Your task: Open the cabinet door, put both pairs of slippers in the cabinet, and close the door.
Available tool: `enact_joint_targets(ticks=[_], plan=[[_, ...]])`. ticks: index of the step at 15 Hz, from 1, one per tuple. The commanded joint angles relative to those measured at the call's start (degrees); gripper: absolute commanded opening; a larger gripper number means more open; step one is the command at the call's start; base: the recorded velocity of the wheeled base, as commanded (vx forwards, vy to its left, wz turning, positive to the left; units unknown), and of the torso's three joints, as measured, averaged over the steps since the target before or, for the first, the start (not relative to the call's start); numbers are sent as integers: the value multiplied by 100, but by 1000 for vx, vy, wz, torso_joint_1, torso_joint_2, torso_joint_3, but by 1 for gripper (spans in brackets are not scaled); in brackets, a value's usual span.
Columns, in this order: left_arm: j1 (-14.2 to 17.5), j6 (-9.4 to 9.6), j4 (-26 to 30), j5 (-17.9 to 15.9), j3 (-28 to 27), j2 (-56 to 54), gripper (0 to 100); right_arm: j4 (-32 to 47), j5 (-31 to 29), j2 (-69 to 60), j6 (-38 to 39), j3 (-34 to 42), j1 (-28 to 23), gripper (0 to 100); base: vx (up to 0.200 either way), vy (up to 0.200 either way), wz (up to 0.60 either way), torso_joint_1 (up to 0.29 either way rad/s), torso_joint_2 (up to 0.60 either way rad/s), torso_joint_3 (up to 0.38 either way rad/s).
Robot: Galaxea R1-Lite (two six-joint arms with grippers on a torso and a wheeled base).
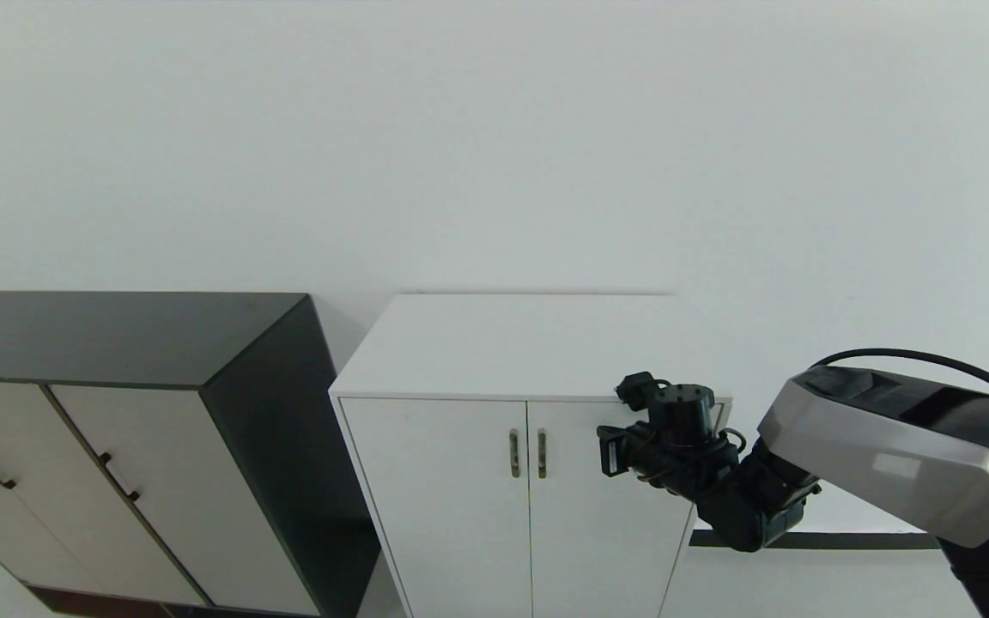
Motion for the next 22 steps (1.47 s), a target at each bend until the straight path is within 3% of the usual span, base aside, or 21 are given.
enact_joint_targets(ticks=[1,9,15,21,22], plan=[[0,1,-1,-2,1,7,0,-11,1,43,-1,-40,-20,0,0,0,0,0,0,0],[0,1,-1,-2,1,7,0,-126,-43,-370,-1,470,-11,0,0,0,0,0,0,0],[0,1,-1,-2,1,7,0,-1532,-438,-1610,-168,3054,-82,0,0,0,0,0,0,0],[0,-34,-1,-2,1,7,0,-1637,-500,-3350,-309,4952,-82,0,0,0,0,0,0,0],[0,-34,-1,-2,1,7,0,-1637,-790,-3754,-309,5348,-90,0,0,0,0,0,0,0]])
